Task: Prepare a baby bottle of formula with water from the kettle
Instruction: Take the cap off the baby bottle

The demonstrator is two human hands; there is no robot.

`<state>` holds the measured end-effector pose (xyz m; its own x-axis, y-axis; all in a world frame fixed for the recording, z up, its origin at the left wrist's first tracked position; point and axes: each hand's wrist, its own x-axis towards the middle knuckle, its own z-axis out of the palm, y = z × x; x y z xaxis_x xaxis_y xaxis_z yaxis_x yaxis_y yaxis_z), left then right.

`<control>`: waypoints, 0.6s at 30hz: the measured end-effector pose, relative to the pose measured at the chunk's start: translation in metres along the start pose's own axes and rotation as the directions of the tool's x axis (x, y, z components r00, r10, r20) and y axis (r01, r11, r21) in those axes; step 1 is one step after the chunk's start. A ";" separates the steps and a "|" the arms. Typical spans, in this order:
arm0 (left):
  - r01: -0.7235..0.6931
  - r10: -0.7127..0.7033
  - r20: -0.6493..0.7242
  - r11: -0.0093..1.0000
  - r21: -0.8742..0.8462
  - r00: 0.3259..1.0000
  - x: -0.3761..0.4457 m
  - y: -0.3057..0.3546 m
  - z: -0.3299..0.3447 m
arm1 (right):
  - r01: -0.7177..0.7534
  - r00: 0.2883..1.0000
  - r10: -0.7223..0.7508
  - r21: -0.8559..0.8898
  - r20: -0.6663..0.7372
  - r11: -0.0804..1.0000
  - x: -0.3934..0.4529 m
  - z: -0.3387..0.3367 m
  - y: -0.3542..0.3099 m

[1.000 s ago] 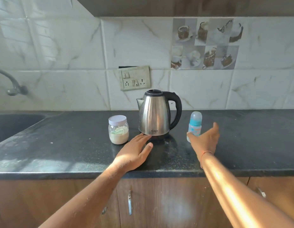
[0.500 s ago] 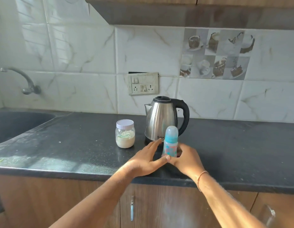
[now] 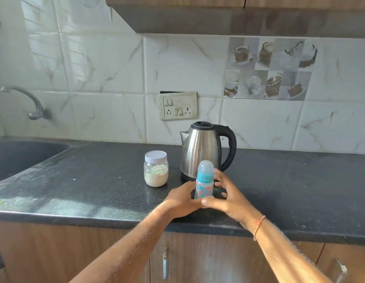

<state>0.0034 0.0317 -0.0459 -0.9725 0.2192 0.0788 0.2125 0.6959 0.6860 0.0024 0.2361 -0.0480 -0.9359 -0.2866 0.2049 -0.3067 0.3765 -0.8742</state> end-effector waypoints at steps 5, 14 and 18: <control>0.013 -0.014 0.013 0.997 0.076 1.000 0.004 0.005 0.000 | 0.058 0.980 -0.021 0.182 -0.199 0.982 0.008 0.002 -0.015; -0.049 0.061 -0.060 0.980 0.191 0.996 0.011 0.011 0.005 | 0.038 0.936 -0.088 -0.152 -0.341 0.988 0.023 0.018 -0.026; -0.040 0.046 -0.028 0.979 0.202 0.999 0.017 0.009 0.005 | 0.085 0.944 -0.132 -0.162 -0.303 0.983 0.024 0.014 -0.027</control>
<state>-0.0111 0.0447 -0.0421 -0.9639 0.2317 0.1310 0.2657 0.8104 0.5222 -0.0097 0.2065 -0.0260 -0.8955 -0.0535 0.4418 -0.4094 0.4884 -0.7706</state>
